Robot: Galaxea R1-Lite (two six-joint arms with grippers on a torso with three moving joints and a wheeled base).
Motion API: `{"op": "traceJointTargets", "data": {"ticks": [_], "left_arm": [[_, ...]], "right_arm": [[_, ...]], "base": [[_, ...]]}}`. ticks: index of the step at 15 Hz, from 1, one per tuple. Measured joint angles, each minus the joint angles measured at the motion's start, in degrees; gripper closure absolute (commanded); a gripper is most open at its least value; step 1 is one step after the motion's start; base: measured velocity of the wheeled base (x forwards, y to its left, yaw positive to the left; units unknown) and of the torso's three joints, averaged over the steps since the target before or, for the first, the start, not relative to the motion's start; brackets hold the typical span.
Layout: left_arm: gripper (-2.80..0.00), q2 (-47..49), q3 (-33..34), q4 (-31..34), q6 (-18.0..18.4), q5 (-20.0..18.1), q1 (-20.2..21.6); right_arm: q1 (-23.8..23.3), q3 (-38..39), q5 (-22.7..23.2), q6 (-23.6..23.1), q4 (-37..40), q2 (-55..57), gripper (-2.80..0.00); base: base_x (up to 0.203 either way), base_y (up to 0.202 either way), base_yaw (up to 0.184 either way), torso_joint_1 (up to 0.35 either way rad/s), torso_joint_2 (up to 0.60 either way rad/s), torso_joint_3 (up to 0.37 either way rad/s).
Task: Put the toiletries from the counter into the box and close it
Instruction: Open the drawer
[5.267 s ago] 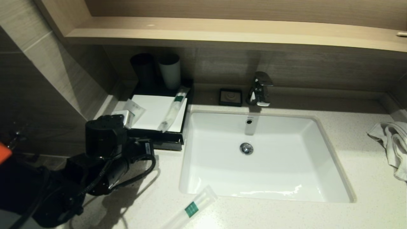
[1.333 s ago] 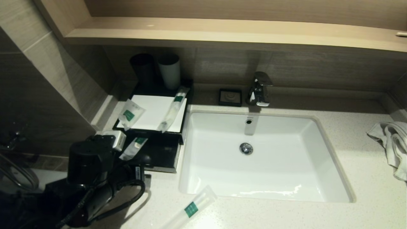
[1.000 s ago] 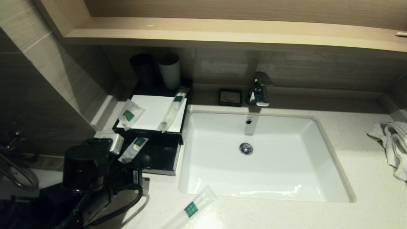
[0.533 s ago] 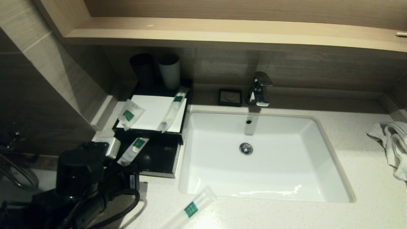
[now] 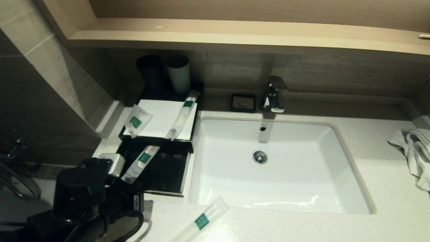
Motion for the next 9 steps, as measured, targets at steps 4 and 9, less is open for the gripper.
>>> {"op": "traceJointTargets", "data": {"ticks": [4, 9], "left_arm": [[0.0, -0.6, 0.4, 0.1, -0.1, 0.0, -0.4], [0.0, -1.5, 0.8, 0.1, -0.1, 0.0, -0.8]], "right_arm": [[0.0, 0.0, 0.0, 0.0, 0.0, 0.0, 0.0], [0.0, 0.0, 0.0, 0.0, 0.0, 0.0, 0.0]], "base": [[0.0, 0.0, 0.0, 0.0, 0.0, 0.0], [0.0, 0.0, 0.0, 0.0, 0.0, 0.0]]}}
